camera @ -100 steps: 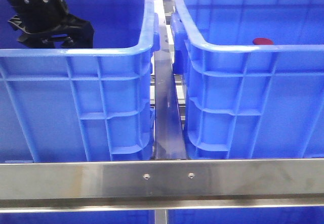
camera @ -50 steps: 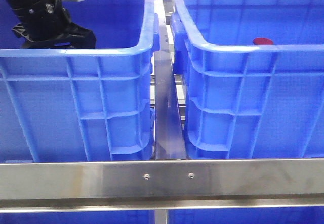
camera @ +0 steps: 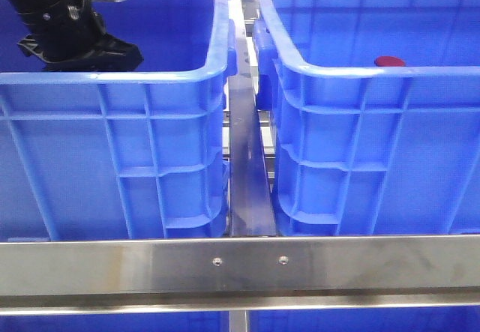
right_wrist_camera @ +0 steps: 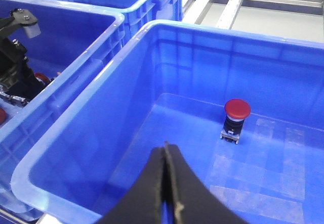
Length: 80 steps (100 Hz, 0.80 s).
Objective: Pick red and yellow buttons and place in box
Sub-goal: 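Grasp the yellow-capped button with the left gripper and lift it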
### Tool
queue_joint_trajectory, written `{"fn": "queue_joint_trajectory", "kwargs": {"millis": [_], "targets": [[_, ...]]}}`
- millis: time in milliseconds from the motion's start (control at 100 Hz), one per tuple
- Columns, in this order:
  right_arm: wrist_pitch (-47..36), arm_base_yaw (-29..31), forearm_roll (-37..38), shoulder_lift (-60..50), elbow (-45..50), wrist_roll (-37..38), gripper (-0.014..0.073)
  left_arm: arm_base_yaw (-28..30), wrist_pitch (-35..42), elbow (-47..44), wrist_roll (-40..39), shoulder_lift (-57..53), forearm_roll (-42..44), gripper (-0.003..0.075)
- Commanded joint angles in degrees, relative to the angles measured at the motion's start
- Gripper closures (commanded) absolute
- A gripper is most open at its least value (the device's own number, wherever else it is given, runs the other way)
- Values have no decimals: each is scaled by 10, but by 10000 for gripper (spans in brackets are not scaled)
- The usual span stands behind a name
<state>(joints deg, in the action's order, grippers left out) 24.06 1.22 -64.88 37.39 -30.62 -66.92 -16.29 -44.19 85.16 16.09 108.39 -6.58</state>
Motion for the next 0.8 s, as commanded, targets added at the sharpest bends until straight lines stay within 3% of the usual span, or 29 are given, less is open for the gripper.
{"fn": "queue_joint_trajectory", "kwargs": {"millis": [0,500,790], "targets": [[-11,2,-18,-2,-13,-3,662,1,19,17,-7,-29,-9,461],[-11,2,-18,-2,-13,-3,662,1,20,17,-6,-49,-17,479],[-11,2,-18,-2,-13,-3,662,1,-12,17,47,-113,-104,479]]}}
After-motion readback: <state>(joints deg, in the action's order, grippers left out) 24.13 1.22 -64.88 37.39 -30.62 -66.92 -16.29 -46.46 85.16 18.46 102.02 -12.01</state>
